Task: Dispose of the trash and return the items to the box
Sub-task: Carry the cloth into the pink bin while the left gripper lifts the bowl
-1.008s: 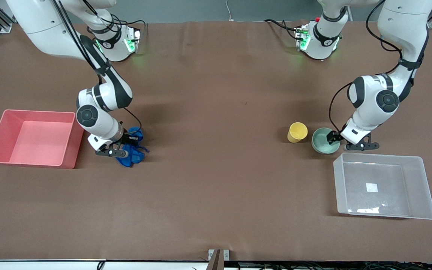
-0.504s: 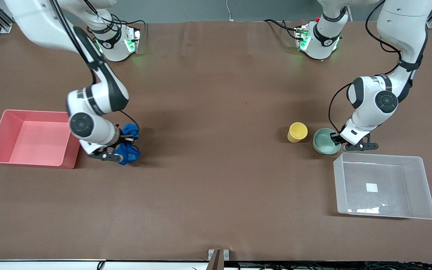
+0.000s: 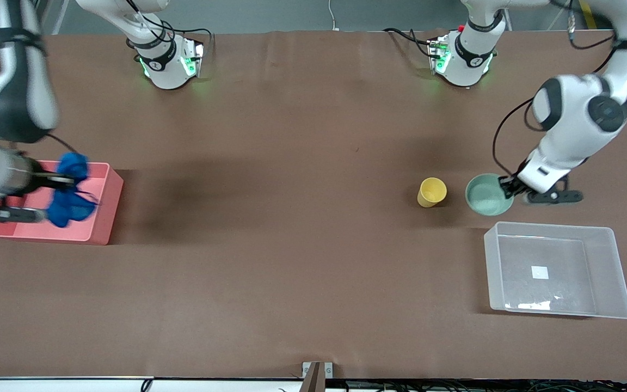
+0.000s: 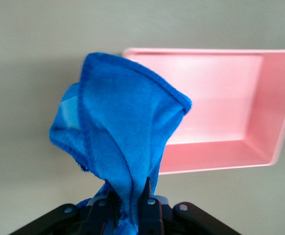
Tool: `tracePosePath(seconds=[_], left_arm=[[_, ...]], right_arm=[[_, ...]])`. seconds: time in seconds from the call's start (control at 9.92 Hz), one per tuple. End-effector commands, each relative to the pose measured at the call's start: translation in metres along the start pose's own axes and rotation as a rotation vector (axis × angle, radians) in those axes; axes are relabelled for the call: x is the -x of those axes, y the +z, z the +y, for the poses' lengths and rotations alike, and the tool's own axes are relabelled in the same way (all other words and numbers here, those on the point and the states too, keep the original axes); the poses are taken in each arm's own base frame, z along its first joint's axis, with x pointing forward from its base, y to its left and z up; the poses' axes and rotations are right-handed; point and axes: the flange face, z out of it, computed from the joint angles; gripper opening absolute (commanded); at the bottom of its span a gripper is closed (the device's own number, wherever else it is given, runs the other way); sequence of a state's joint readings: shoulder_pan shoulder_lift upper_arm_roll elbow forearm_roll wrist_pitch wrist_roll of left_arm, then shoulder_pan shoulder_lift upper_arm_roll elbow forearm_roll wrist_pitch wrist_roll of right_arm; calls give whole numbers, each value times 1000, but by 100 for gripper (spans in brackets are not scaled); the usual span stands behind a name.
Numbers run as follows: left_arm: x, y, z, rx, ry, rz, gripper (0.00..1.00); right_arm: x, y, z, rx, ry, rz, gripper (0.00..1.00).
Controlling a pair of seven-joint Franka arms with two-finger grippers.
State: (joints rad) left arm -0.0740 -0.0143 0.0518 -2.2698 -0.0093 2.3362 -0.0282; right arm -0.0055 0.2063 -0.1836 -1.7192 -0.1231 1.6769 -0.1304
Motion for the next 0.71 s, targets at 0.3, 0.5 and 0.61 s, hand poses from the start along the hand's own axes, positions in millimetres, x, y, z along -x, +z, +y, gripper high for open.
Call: tracePosePath(seconds=[0.3,0.5,0.61], left_arm=[[-129,32,-77,32,67,-3,0],[-163,59,-101,31,94,10,0],[-176,74,-107,19,110,10,1]], right_arm=[[3,163,88,17,-97,63,1],[0,212,80,-7,-82,55,3],[-4,233,72,-16,-78,52,15]])
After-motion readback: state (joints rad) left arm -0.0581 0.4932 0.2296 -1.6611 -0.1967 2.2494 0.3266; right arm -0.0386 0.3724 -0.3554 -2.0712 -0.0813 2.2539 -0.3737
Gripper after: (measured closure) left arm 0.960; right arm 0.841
